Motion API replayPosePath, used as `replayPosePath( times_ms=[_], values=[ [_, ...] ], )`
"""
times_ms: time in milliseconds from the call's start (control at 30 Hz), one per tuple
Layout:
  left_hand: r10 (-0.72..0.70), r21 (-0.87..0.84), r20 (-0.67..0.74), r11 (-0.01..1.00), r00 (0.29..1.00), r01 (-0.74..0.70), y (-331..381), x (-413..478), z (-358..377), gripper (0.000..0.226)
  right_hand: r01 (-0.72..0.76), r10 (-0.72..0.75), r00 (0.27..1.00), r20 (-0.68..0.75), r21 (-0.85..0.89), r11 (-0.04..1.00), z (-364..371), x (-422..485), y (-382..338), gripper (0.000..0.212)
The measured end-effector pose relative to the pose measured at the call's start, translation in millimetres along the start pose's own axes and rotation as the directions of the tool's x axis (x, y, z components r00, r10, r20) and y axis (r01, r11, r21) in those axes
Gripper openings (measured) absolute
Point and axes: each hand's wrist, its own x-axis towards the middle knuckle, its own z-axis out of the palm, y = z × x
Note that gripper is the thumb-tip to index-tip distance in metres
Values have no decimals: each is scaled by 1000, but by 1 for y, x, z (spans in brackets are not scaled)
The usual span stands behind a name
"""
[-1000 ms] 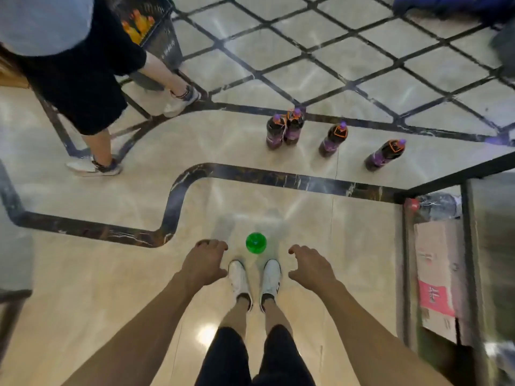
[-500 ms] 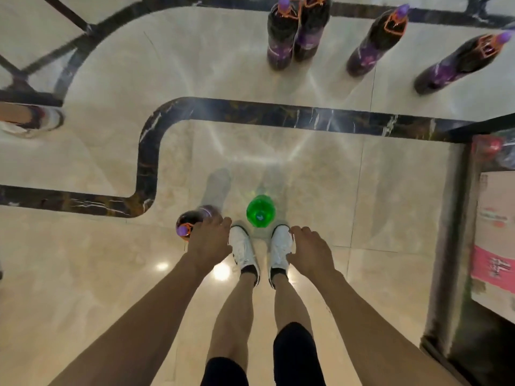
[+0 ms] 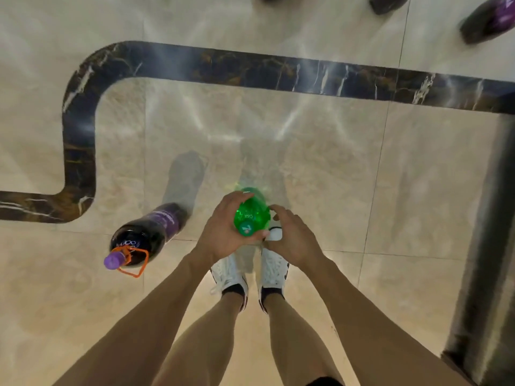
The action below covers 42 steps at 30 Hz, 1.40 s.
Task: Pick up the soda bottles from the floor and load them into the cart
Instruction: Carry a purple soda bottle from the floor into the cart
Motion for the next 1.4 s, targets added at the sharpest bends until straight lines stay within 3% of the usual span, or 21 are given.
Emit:
replayPosePath(
  times_ms=[233, 433, 633, 767, 933, 1033, 1167, 1400],
  values=[
    [-230, -440, -131, 885, 964, 151, -13, 46, -66, 61, 88, -90, 996, 22, 86, 992, 13, 40, 0, 107],
    [-296, -499, -116, 843, 948, 202, -40, 77, -110, 43, 108, -106, 994, -22, 232, 967, 40, 111, -13, 118],
    [-379, -631, -103, 740, 920, 234, -56, 82, -119, 61, 223, -207, 971, -117, 142, 964, 61, 166, -27, 108],
    [-358, -674, -84, 708, 930, 211, -31, 69, -137, 64, 304, -294, 937, -188, 23, 953, 37, 147, -41, 101],
    [-266, -688, -31, 705, 963, 173, 65, 15, -171, 75, 324, -319, 919, -231, -15, 946, -37, 59, -85, 102],
    [-197, -666, -10, 733, 980, 141, 152, -27, -199, 81, 316, -305, 916, -262, -1, 949, -100, -16, -124, 102],
    [-96, -589, 23, 803, 995, 91, 281, -97, -235, 66, 324, -321, 898, -301, -41, 945, -189, -128, -182, 104],
    [68, -454, 88, 891, 994, -21, 483, -220, -268, 79, 295, -313, 871, -379, -105, 950, -313, -329, -257, 107]
  ],
)
